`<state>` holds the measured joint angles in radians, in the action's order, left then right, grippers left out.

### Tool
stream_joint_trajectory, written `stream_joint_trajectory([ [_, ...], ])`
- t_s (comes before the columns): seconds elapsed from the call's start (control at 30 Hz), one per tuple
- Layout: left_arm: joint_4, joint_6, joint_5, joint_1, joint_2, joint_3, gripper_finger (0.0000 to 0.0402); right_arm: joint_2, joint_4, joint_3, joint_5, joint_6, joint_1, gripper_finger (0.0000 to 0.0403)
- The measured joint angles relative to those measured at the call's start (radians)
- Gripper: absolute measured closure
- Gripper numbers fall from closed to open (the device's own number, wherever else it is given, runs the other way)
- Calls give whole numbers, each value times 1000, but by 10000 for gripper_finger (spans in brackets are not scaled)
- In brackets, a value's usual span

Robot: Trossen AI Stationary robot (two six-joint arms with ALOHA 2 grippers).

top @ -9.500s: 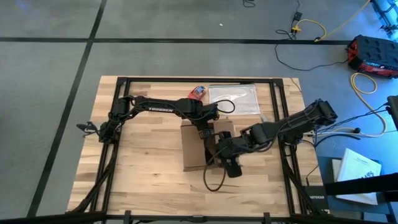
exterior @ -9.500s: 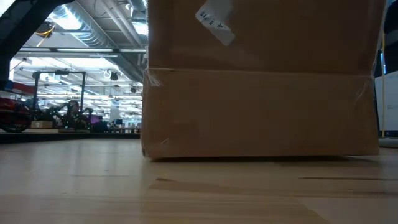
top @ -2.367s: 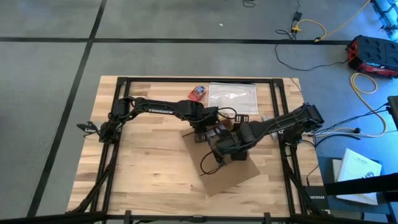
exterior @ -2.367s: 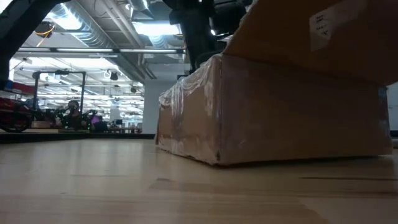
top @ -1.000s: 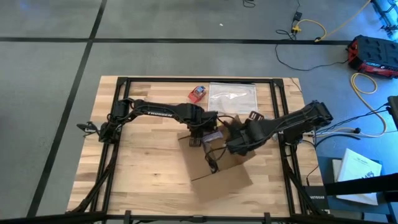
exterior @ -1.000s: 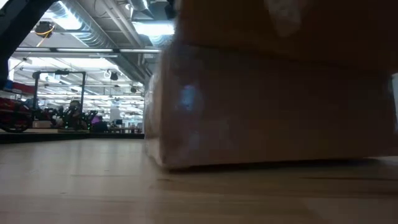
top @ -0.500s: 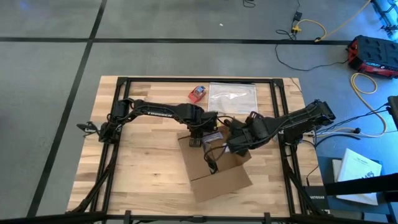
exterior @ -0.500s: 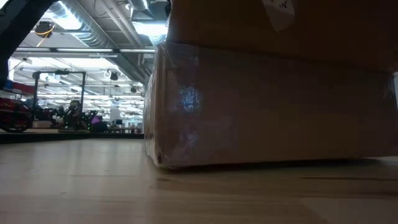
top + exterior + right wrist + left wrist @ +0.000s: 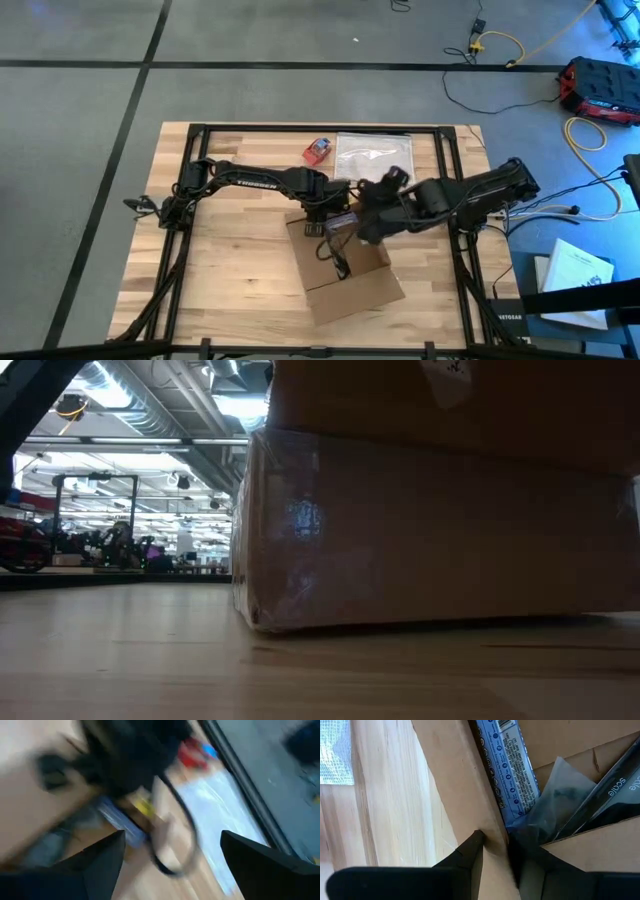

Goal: Unpack boxes
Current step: Open the box using the silver cutter

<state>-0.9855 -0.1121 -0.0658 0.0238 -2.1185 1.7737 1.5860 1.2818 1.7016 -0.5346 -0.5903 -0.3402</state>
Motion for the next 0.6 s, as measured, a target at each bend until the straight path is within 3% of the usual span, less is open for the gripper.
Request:
stream_joint_trajectory([
  [0.17, 1, 4, 0, 0, 0, 0, 325, 4, -255, 2, 192, 170, -1, 134],
  [0.4, 4, 19, 1, 0, 0, 0, 325, 11, -287, -69, 526, 230, 0, 212],
  [0.6, 11, 22, 3, 1, 0, 0, 325, 26, -336, -121, 605, 229, 0, 228],
])
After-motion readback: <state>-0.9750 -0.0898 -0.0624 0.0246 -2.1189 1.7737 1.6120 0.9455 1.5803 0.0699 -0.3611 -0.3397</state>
